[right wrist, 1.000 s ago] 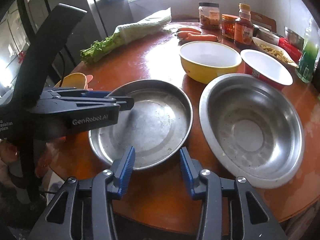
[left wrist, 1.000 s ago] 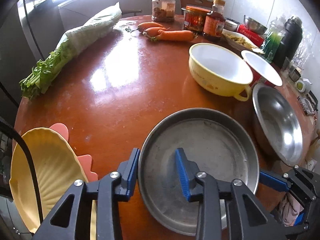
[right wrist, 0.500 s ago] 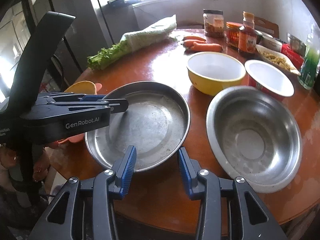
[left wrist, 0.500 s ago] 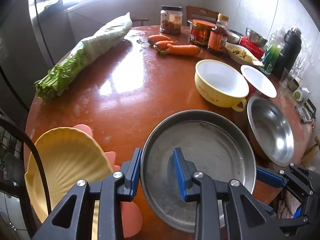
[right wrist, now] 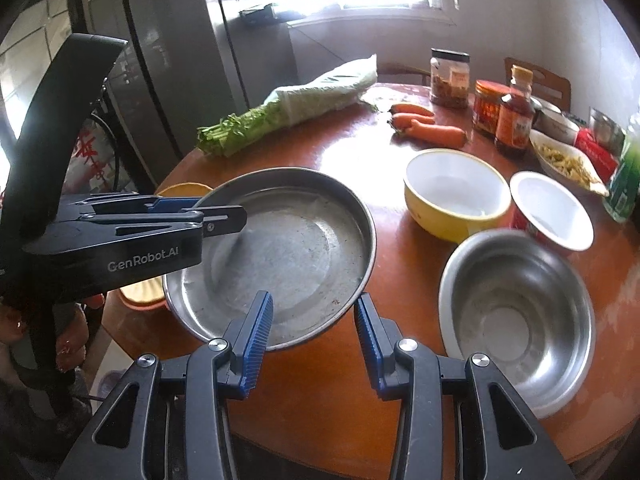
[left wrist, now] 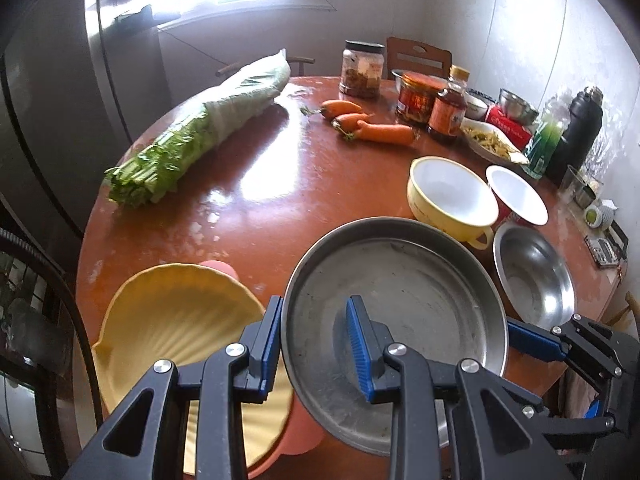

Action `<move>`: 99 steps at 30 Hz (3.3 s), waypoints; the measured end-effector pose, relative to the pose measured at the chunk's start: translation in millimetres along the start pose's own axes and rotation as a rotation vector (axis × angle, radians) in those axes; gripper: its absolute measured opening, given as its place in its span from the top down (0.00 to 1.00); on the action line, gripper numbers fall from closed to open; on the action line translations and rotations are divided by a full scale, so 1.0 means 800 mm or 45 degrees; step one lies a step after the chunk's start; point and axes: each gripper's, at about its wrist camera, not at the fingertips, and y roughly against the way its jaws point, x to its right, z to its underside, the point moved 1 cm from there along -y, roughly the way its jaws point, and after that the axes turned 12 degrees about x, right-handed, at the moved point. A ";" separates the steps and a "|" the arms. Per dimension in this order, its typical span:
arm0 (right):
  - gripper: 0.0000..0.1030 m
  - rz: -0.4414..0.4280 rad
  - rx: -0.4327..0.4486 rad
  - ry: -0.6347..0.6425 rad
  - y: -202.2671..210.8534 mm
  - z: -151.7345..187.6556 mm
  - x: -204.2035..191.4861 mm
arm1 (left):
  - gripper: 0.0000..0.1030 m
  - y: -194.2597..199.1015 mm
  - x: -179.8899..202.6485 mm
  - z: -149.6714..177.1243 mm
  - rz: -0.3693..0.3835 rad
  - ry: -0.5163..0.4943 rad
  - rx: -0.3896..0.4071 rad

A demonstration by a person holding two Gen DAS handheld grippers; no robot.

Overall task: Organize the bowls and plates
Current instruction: 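Lift the steel plate with the left gripper over the yellow shell plate, then lower the steel plate onto the shell plate and open the left gripper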

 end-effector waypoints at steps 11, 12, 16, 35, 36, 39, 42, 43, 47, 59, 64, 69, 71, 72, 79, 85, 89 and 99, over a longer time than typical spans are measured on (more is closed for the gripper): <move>0.58 -0.056 0.053 0.105 -0.010 -0.039 -0.044 | 0.69 0.030 -0.050 -0.015 -0.062 0.059 0.082; 0.58 -0.061 0.055 0.115 -0.011 -0.042 -0.048 | 0.69 0.033 -0.055 -0.017 -0.074 0.060 0.091; 0.58 -0.083 0.077 0.151 -0.017 -0.057 -0.064 | 0.69 0.042 -0.069 -0.024 -0.104 0.072 0.118; 0.58 -0.202 0.042 0.263 -0.066 -0.067 -0.126 | 0.69 0.045 -0.141 0.001 -0.224 0.186 0.097; 0.58 -0.205 0.033 0.263 -0.070 -0.065 -0.127 | 0.69 0.042 -0.144 0.004 -0.231 0.191 0.088; 0.58 -0.215 0.007 0.271 -0.082 -0.058 -0.132 | 0.69 0.036 -0.150 0.012 -0.242 0.200 0.063; 0.58 -0.224 -0.017 0.275 -0.093 -0.053 -0.136 | 0.69 0.031 -0.156 0.018 -0.247 0.207 0.050; 0.58 -0.228 -0.027 0.276 -0.098 -0.051 -0.137 | 0.69 0.030 -0.157 0.019 -0.251 0.207 0.048; 0.58 -0.236 -0.047 0.287 -0.106 -0.045 -0.141 | 0.69 0.027 -0.161 0.022 -0.262 0.206 0.042; 0.57 -0.237 -0.126 0.315 -0.128 -0.024 -0.148 | 0.69 0.018 -0.165 0.028 -0.263 0.198 0.022; 0.57 -0.222 -0.122 0.351 -0.129 -0.022 -0.152 | 0.69 0.018 -0.164 0.029 -0.266 0.185 0.024; 0.57 -0.217 -0.111 0.367 -0.128 -0.021 -0.153 | 0.69 0.017 -0.164 0.029 -0.265 0.185 0.025; 0.56 -0.218 -0.111 0.369 -0.127 -0.021 -0.154 | 0.69 0.017 -0.164 0.029 -0.267 0.183 0.024; 0.56 -0.217 -0.110 0.373 -0.126 -0.020 -0.154 | 0.69 0.016 -0.164 0.029 -0.267 0.181 0.024; 0.55 -0.217 -0.111 0.387 -0.123 -0.021 -0.157 | 0.68 0.010 -0.166 0.028 -0.266 0.183 0.015; 0.53 -0.219 -0.114 0.395 -0.121 -0.021 -0.157 | 0.67 0.005 -0.166 0.029 -0.262 0.182 -0.002; 0.53 -0.227 -0.122 0.386 -0.121 -0.022 -0.156 | 0.67 0.004 -0.168 0.029 -0.253 0.182 -0.003; 0.53 -0.233 -0.128 0.369 -0.119 -0.023 -0.155 | 0.67 0.005 -0.167 0.030 -0.239 0.185 -0.001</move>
